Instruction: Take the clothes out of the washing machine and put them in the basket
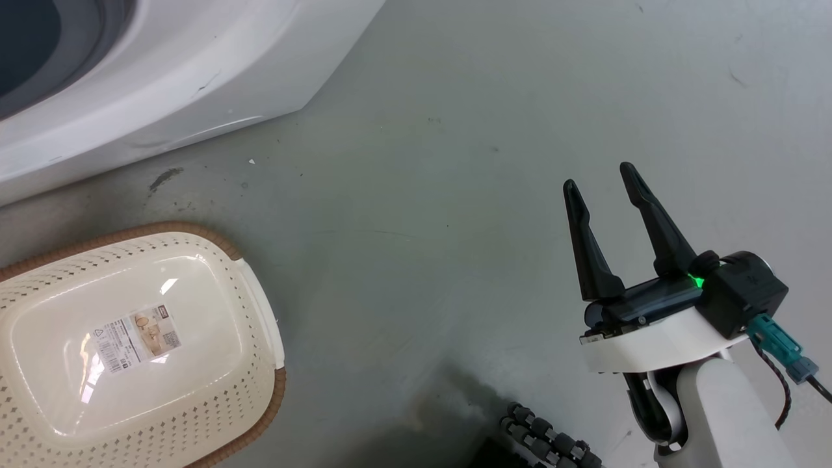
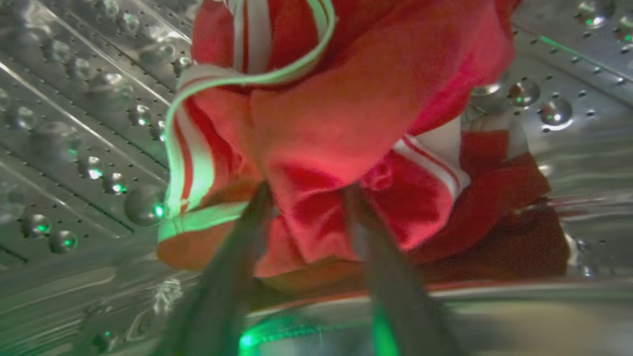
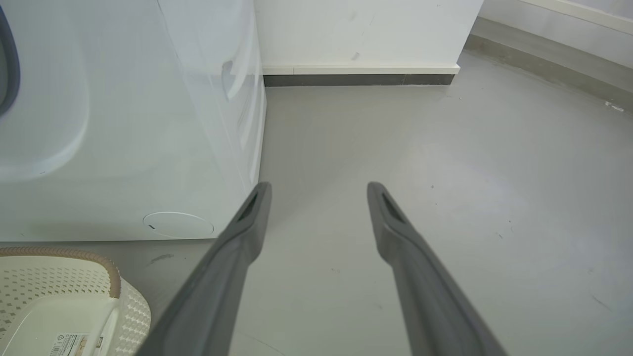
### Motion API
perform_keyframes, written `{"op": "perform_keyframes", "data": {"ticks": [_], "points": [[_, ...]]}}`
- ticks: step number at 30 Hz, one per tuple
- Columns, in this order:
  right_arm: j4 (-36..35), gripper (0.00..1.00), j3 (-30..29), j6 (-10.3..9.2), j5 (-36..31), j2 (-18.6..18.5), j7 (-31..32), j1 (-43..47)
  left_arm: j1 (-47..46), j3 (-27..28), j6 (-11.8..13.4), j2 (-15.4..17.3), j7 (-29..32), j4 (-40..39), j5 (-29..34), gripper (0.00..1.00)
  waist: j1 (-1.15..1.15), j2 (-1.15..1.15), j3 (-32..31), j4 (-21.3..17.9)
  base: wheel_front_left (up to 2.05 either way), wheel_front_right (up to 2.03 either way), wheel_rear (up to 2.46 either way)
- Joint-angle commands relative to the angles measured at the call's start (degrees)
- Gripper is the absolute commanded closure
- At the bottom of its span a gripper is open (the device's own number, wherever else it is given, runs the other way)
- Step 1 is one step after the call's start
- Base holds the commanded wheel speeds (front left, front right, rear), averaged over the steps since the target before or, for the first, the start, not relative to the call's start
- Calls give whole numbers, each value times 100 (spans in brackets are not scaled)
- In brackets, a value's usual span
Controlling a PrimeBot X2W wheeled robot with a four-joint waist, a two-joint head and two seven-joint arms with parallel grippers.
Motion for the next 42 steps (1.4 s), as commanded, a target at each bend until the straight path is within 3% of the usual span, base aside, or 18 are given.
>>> {"op": "perform_keyframes", "data": {"ticks": [1,7,13,22,35,42], "points": [[-49,0,-12,-4,15,14,-12,-52,162,58,79,58,23,-114,-65,100,-1,0,11,0,0,0,0],[-26,0,-74,-5,-25,14,-12,-55,504,99,315,97,-465,-709,-122,100,-1,0,-78,54,0,0,0],[-16,0,-126,-5,-104,14,-11,-66,907,183,527,-17,-1322,-1209,-245,100,-1,0,-329,189,0,0,0],[64,0,-266,-5,-273,13,-12,39,1728,350,633,-351,-2551,-1168,-580,100,-1,0,-849,399,0,0,0],[233,0,-487,-5,-578,11,-12,507,2947,449,698,-1148,-4805,-555,-966,100,-1,0,-2270,980,0,0,0],[344,0,-642,-5,-758,8,-6,843,3524,313,622,-1636,-5375,-358,-1021,100,-1,0,-3071,1366,0,0,0]]}}
